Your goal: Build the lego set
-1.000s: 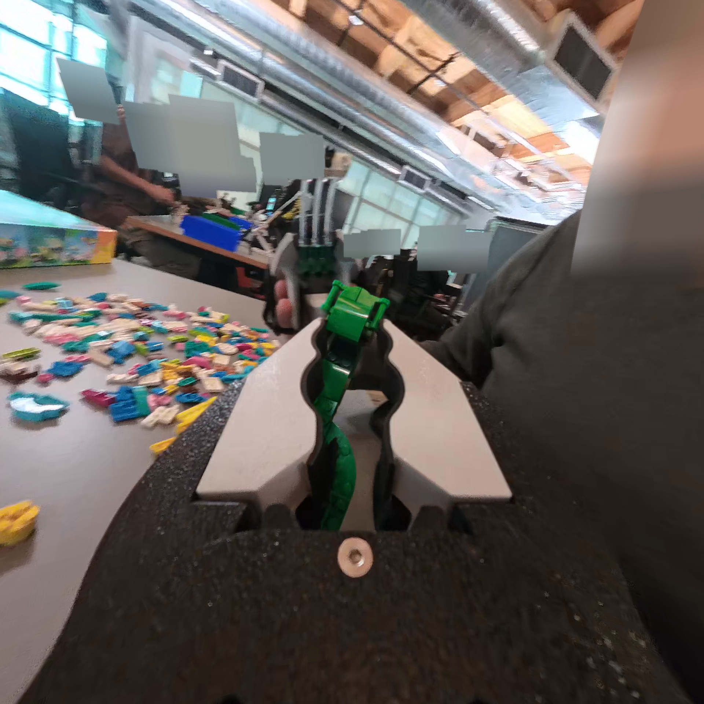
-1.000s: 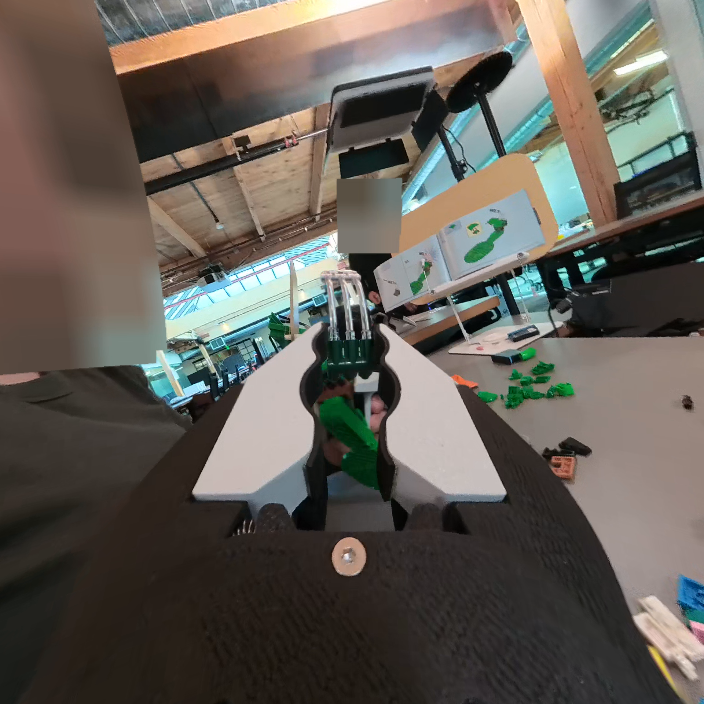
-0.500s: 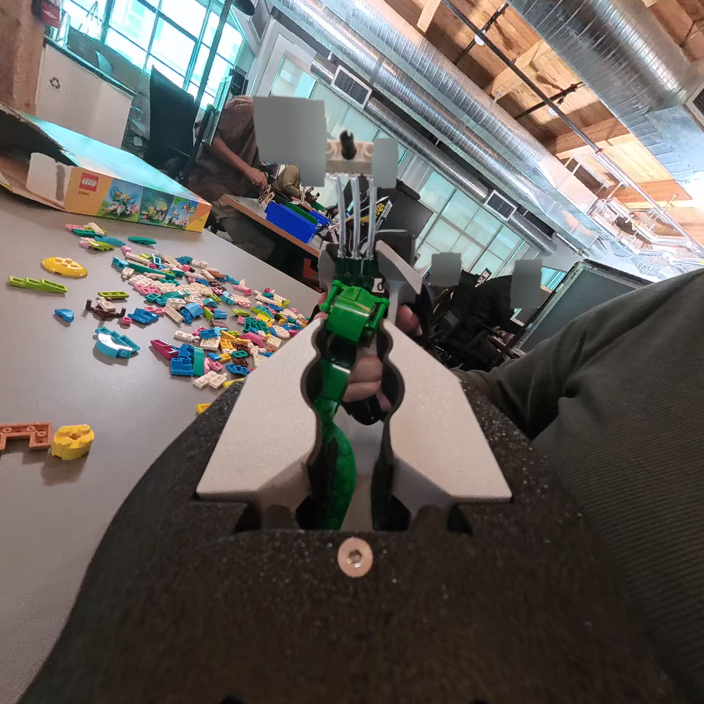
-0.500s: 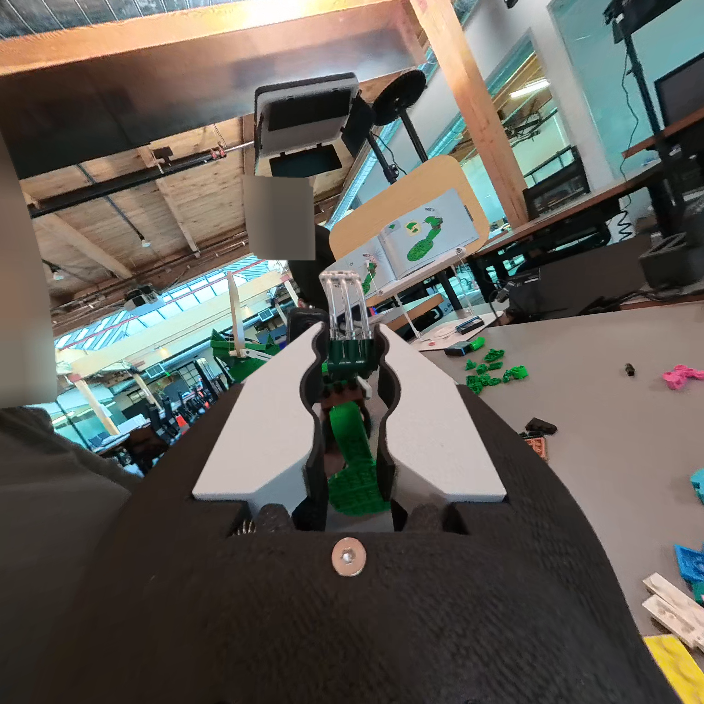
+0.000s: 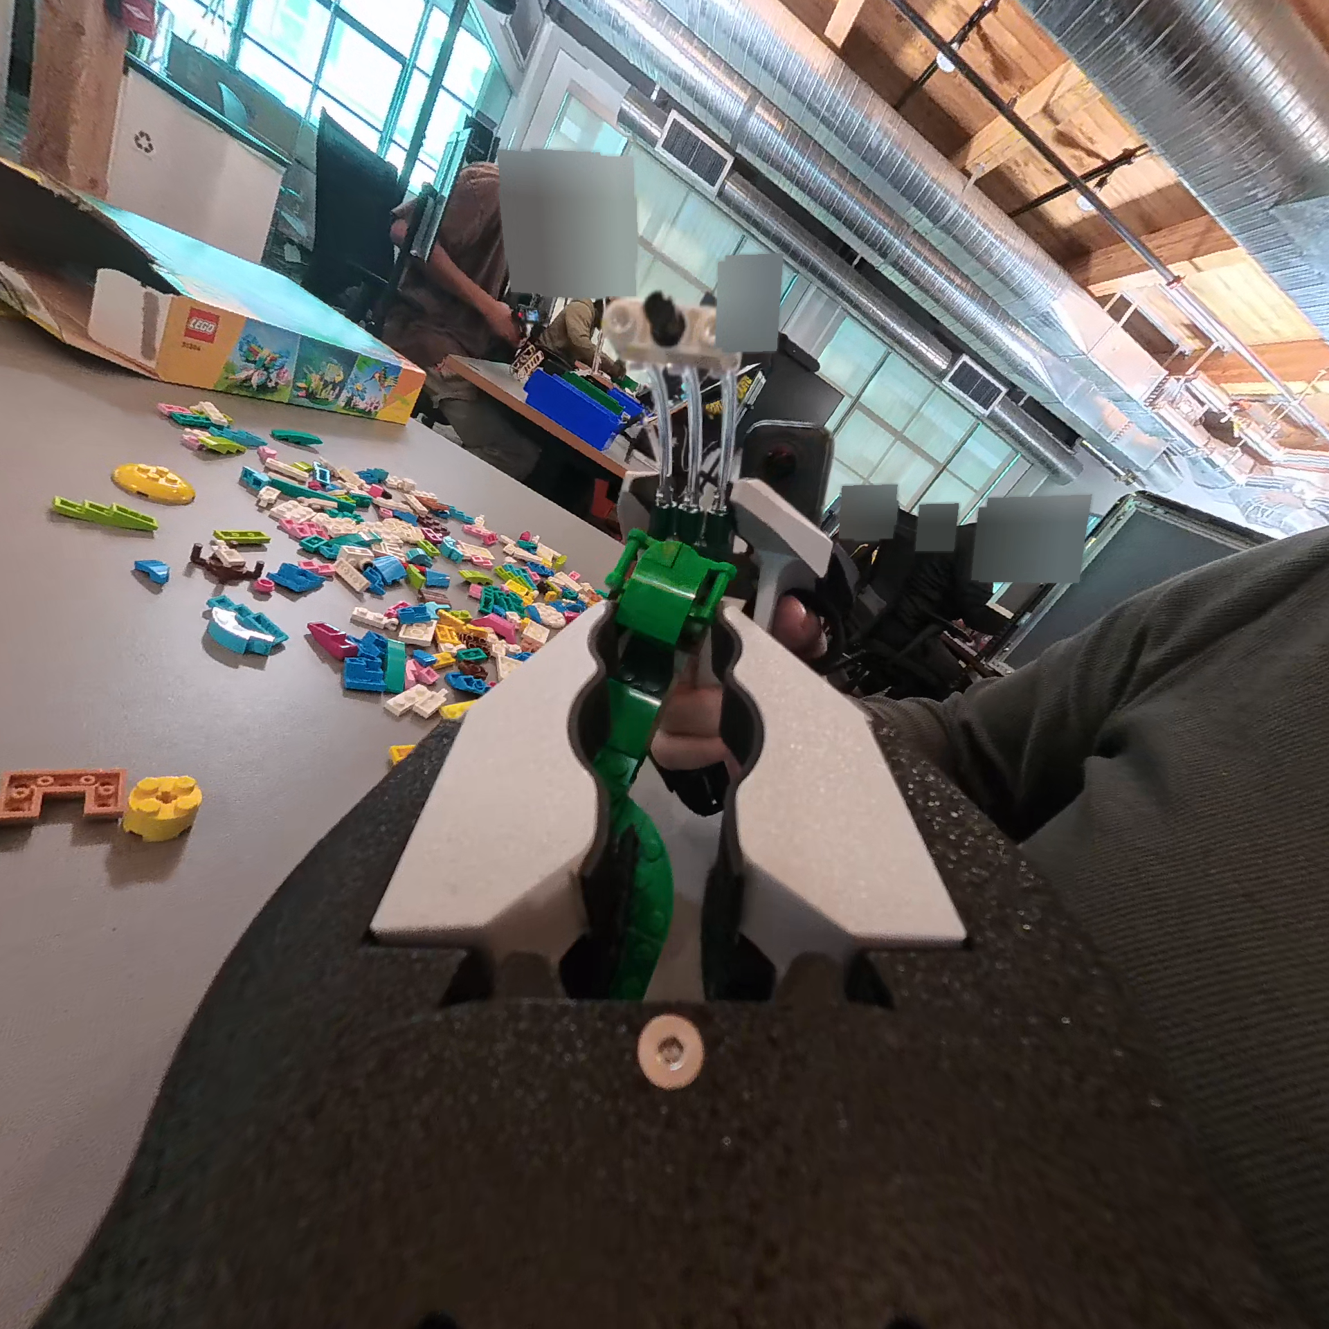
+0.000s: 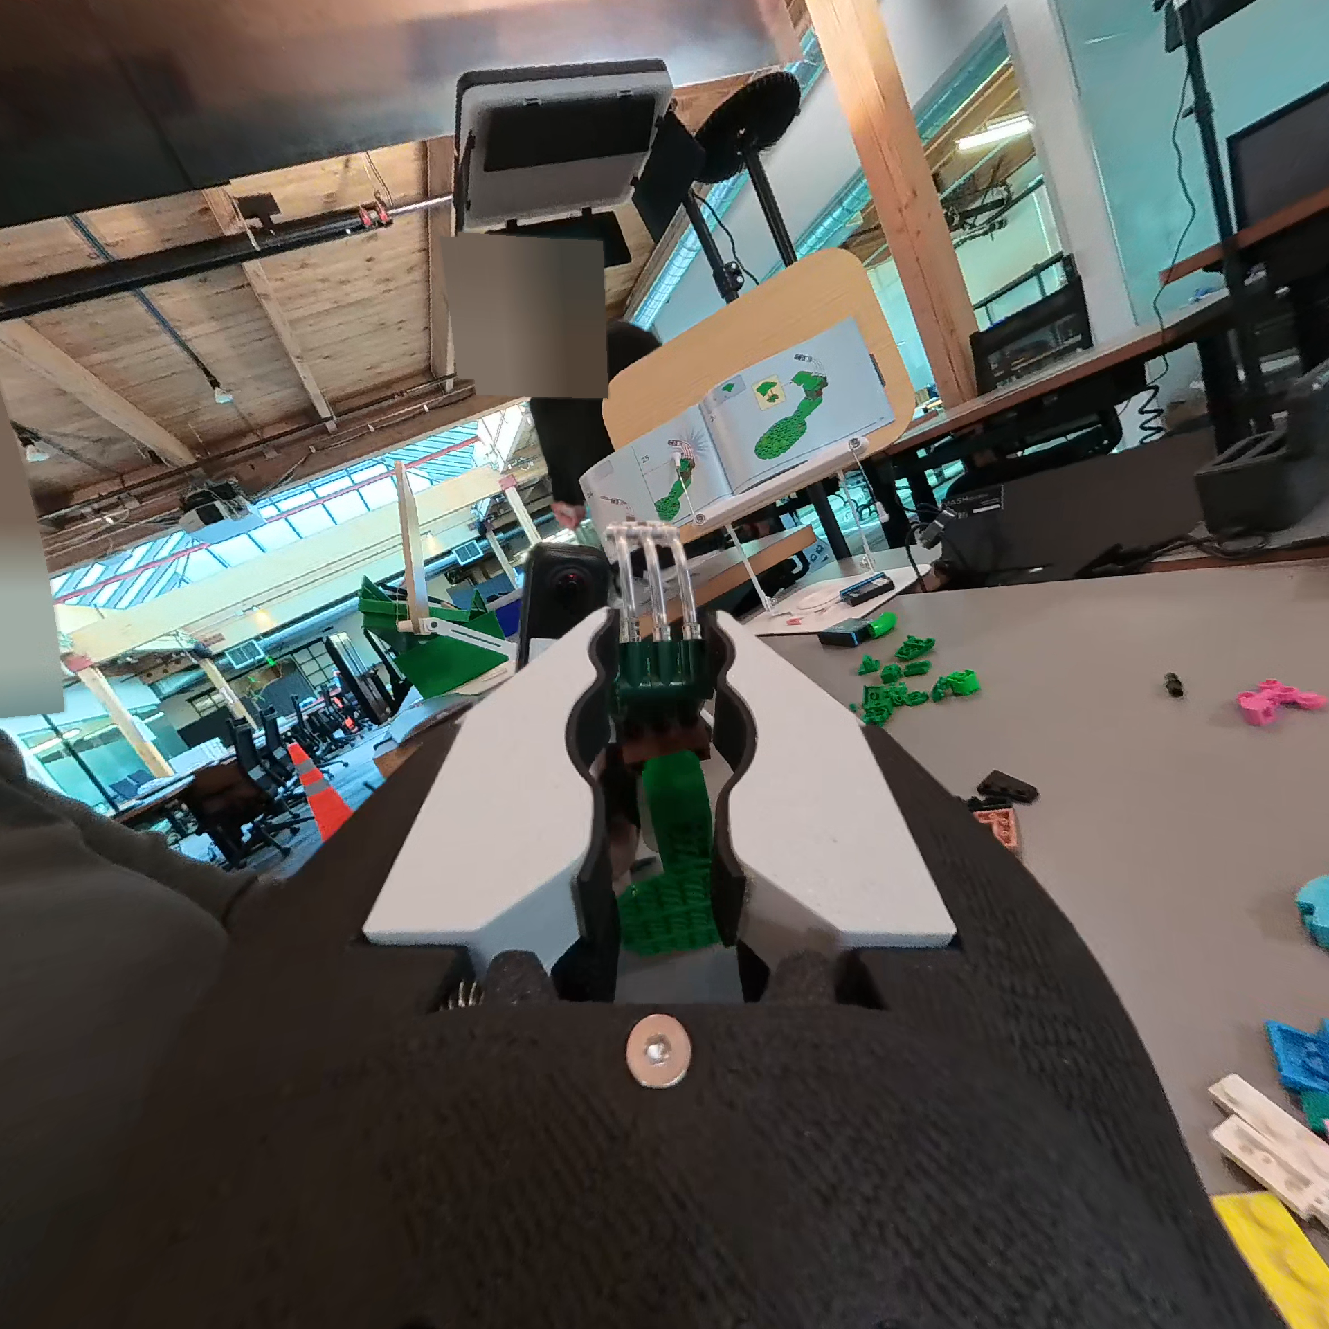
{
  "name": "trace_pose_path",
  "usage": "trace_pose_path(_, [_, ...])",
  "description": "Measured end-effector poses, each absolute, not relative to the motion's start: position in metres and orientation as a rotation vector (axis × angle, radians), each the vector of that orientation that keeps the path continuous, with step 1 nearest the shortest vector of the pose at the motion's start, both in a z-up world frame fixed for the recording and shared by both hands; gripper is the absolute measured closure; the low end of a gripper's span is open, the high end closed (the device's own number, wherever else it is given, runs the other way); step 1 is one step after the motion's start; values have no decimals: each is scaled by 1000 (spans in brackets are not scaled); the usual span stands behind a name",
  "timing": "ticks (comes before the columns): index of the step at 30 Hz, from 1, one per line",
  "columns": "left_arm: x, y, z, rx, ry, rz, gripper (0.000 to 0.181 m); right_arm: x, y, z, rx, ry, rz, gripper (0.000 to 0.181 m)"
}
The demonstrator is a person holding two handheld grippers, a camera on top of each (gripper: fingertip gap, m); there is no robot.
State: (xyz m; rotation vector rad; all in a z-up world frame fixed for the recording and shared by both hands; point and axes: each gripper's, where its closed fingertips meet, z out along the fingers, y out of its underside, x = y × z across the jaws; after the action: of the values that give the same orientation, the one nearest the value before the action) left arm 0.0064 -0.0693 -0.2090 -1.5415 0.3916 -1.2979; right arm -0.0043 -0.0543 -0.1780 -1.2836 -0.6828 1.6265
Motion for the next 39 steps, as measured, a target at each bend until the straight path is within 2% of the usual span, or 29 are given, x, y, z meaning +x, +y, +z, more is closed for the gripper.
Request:
trace_pose_path(9, [12,-70,-213,-1538,383,-1338,158,-9,-60,-182,-1247,-767,1475,159])
trace_pose_path(23, [7,-67,-206,-1454,281,-1424,159,3,-57,-178,-1150,-661,1570,158])
trace_pose_path(39, [-4,-66,-202,-1473,355,-1288,158,-2,-62,-194,-1215,-788,1586,158])
